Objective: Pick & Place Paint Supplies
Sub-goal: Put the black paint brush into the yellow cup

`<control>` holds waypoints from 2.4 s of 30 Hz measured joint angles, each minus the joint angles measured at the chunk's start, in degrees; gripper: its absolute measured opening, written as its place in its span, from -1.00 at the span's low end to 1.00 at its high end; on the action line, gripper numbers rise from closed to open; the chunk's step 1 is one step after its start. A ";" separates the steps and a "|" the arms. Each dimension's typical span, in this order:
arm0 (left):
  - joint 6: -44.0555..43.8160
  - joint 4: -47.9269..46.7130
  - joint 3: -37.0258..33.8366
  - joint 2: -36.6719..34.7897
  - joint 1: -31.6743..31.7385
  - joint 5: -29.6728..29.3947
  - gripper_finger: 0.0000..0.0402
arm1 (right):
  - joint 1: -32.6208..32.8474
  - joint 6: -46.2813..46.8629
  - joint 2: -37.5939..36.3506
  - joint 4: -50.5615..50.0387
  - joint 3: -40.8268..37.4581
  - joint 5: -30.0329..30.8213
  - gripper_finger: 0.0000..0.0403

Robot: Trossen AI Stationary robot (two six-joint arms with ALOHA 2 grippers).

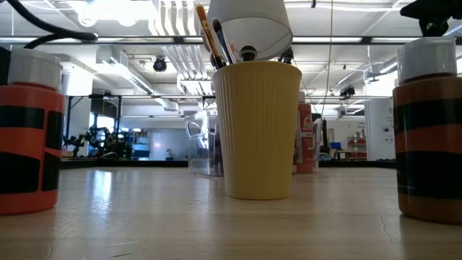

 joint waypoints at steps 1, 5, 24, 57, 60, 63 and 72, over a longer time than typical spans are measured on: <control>0.40 0.53 0.00 0.00 0.00 -0.02 -0.97 | 0.00 0.00 0.01 0.00 0.00 0.01 -0.96; 0.50 0.74 0.00 0.00 0.00 -0.02 -0.98 | 0.00 0.00 0.01 0.00 0.00 0.00 -0.96; -2.39 -19.64 15.42 -0.26 0.00 0.83 -1.00 | -0.02 -0.01 0.01 0.00 0.00 0.00 -0.96; 49.91 -11.04 48.17 6.00 2.83 -53.26 -1.00 | -0.02 0.00 0.00 0.00 0.00 -0.01 -0.96; 59.46 -3.01 48.13 9.35 4.79 -54.10 -1.00 | -0.02 0.00 0.00 0.00 0.00 0.01 -0.96; 66.64 0.78 48.15 12.82 6.82 -55.89 -1.00 | -0.02 0.00 0.01 0.00 0.00 0.01 -0.96; 73.25 0.63 50.46 20.63 10.58 -62.75 -1.00 | -0.02 0.00 0.01 0.00 0.00 0.01 -0.96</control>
